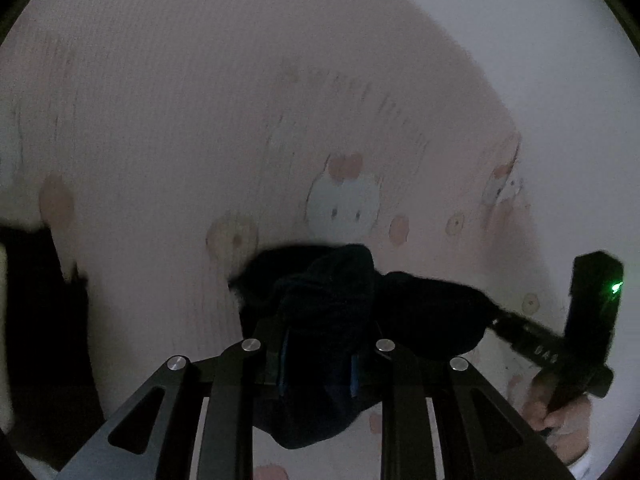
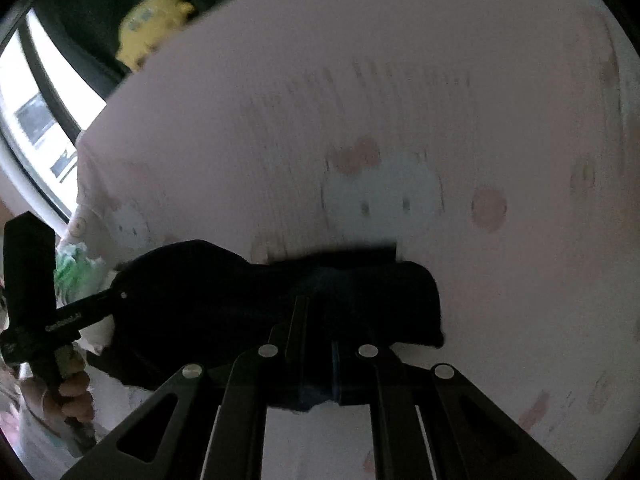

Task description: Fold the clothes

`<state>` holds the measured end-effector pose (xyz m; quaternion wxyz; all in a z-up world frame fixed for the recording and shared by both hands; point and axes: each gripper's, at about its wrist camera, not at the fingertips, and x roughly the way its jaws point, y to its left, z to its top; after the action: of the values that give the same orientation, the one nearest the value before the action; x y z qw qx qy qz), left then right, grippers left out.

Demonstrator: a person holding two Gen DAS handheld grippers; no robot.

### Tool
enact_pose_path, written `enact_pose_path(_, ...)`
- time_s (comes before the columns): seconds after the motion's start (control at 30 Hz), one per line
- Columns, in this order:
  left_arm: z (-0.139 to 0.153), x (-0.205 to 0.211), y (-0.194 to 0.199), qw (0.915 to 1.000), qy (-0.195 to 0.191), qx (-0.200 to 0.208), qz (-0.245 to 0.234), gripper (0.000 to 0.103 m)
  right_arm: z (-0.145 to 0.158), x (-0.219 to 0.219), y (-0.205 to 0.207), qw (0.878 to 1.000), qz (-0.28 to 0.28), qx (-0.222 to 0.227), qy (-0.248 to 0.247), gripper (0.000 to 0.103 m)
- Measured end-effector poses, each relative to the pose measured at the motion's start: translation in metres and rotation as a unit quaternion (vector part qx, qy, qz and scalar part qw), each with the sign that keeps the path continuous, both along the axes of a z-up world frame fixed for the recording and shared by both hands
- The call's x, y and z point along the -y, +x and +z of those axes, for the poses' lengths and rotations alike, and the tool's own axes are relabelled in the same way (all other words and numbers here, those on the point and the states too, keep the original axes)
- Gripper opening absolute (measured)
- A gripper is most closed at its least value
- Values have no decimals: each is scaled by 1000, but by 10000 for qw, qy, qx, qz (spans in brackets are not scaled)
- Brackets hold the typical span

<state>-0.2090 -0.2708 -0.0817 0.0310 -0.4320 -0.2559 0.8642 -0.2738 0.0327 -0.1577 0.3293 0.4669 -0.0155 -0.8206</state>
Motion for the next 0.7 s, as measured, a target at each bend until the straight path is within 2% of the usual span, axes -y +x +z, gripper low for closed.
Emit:
enact_pose_path(0.1, -11, -2, 9, 9999, 93, 129, -9, 18, -17, -8, 9, 9997, -44, 237, -89, 7)
enact_pose_path(0.37, -19, -11, 56, 9995, -203, 219, -51, 19, -25, -24, 42, 9997, 2, 255, -33, 7)
enact_pose_path(0.53, -27, -11, 81, 9990, 377, 201, 131, 18, -16, -30, 69, 9999, 69, 27, 143, 7)
enact_pose_path(0.7, -27, -14, 105, 9990, 348, 182, 203, 19, -14, -39, 86, 9999, 116, 81, 18, 7)
